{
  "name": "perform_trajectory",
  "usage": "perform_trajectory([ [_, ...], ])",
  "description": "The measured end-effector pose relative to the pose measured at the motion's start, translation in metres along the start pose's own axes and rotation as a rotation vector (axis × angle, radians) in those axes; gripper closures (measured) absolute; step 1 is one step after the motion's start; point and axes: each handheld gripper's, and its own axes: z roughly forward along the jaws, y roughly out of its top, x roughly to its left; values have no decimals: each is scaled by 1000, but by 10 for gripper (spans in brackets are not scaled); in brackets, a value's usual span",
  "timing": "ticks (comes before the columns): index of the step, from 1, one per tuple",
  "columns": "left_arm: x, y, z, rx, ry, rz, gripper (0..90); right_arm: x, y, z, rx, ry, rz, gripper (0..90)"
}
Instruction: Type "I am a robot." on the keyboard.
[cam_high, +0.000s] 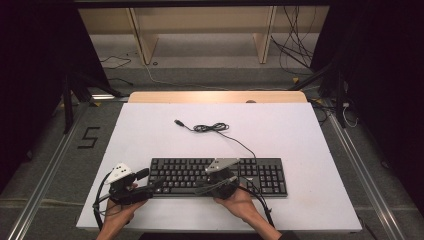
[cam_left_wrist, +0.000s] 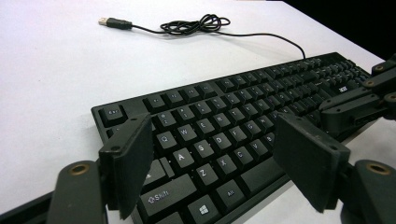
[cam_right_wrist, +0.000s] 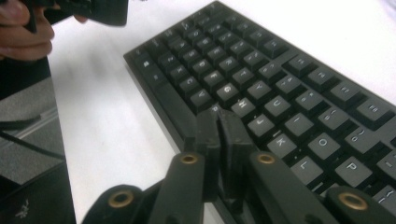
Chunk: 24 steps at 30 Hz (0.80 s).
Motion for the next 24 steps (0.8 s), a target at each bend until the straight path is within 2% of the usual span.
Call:
perform_trajectory([
  [11, -1, 0, 0, -6, -10, 3, 283, 1, -6, 8, 43, -13, -11, 900],
  [24, -2, 0, 0, -5, -14, 7, 284, 0, -10, 13, 61, -26, -8, 900],
])
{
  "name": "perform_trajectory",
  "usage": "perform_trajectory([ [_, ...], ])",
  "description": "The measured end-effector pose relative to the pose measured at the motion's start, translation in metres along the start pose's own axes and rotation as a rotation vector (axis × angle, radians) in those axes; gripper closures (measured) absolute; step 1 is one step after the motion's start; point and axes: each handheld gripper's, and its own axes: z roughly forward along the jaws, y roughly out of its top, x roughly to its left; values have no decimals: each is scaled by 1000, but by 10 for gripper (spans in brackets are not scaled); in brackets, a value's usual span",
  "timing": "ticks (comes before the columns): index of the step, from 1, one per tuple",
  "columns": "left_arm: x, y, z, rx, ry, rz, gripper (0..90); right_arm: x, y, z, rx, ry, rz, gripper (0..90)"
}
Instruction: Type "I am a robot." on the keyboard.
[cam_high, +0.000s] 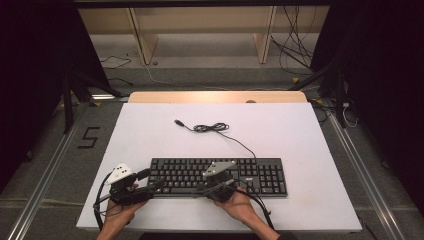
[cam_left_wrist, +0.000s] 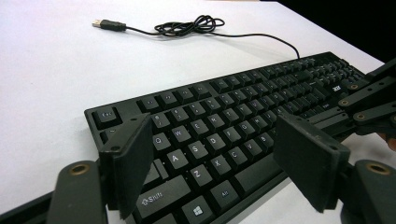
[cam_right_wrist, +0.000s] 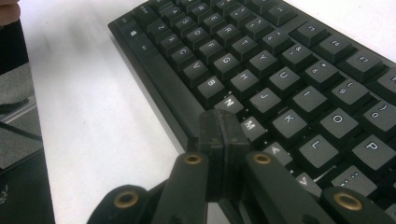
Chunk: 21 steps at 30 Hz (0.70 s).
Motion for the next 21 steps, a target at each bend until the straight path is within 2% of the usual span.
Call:
perform_trajectory([
  [3, 0, 0, 0, -1, 0, 0, 284, 0, -1, 2, 16, -10, -6, 900],
  [12, 0, 0, 1, 4, 0, 0, 284, 1, -2, 3, 10, -12, -10, 900],
  [15, 1, 0, 1, 4, 2, -2, 284, 1, -2, 2, 6, -9, 10, 900],
  [21, 1, 0, 1, 0, 3, -10, 284, -3, 1, -4, -43, 11, 41, 854],
])
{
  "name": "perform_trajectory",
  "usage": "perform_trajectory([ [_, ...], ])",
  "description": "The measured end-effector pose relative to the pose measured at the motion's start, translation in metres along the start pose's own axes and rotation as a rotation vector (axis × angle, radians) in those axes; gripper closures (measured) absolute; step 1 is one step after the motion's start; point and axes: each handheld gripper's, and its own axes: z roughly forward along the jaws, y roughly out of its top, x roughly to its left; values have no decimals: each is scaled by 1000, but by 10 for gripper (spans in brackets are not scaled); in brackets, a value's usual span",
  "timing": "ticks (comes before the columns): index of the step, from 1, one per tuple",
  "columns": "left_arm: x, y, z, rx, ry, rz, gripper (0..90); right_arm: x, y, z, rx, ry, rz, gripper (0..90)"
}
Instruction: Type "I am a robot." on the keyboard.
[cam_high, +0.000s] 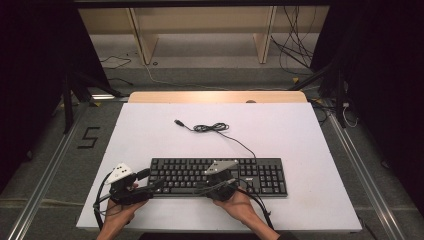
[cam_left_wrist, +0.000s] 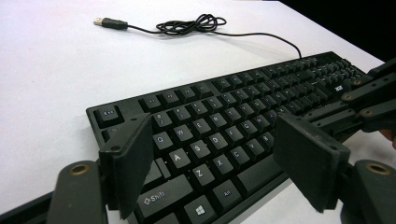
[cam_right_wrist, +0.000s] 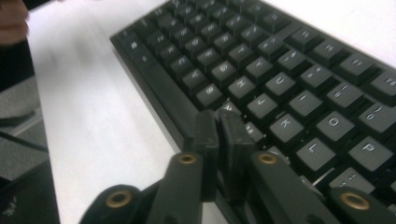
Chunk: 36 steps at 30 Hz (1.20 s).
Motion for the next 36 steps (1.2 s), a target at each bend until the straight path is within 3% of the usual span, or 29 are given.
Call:
perform_trajectory([
  [11, 4, 1, 1, 16, 18, -14, 337, -6, 5, -15, -65, 24, 40, 650],
  [14, 6, 0, 3, 25, 27, -28, 403, -7, 6, -20, -80, 25, 52, 569],
  [19, 8, 1, 7, 59, 38, -33, 566, -10, 6, -26, -98, 17, 64, 515],
  [27, 8, 4, 19, 103, 53, -11, 826, -10, 4, -35, -124, 9, 63, 429],
  [30, 8, 4, 22, 122, 53, -7, 887, -10, 3, -38, -129, 3, 53, 411],
  [36, 9, 4, 27, 153, 53, -4, 890, -9, 2, -42, -137, 0, 54, 389],
])
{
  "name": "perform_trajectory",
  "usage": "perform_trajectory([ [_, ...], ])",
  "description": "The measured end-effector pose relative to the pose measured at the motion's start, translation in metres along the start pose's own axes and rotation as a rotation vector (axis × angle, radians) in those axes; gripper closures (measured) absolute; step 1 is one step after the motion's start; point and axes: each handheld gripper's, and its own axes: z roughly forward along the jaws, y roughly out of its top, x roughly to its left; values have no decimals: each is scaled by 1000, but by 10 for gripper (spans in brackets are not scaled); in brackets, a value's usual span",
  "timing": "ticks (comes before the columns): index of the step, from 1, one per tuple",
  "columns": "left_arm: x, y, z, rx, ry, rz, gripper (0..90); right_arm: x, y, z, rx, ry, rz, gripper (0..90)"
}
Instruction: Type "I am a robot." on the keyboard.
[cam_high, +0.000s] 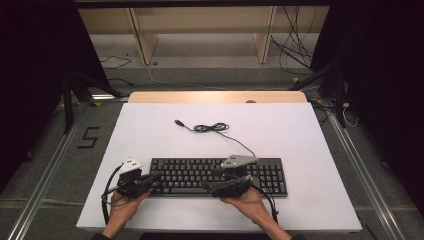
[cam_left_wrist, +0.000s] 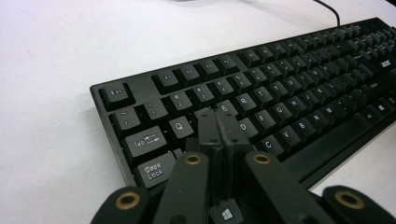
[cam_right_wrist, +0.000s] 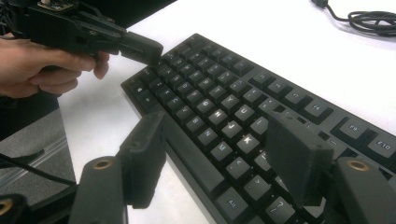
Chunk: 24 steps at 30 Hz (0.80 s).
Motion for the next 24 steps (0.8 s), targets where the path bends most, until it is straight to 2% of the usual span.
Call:
perform_trajectory([
  [13, 3, 0, 11, 64, 20, 18, 890, 1, -2, -5, -12, -5, -1, 355],
  [17, 3, 0, 13, 67, 22, 13, 890, 1, -2, -6, -13, -6, -2, 354],
  [24, 2, -1, 15, 89, 37, 32, 891, 2, -3, -7, -10, -4, 0, 353],
])
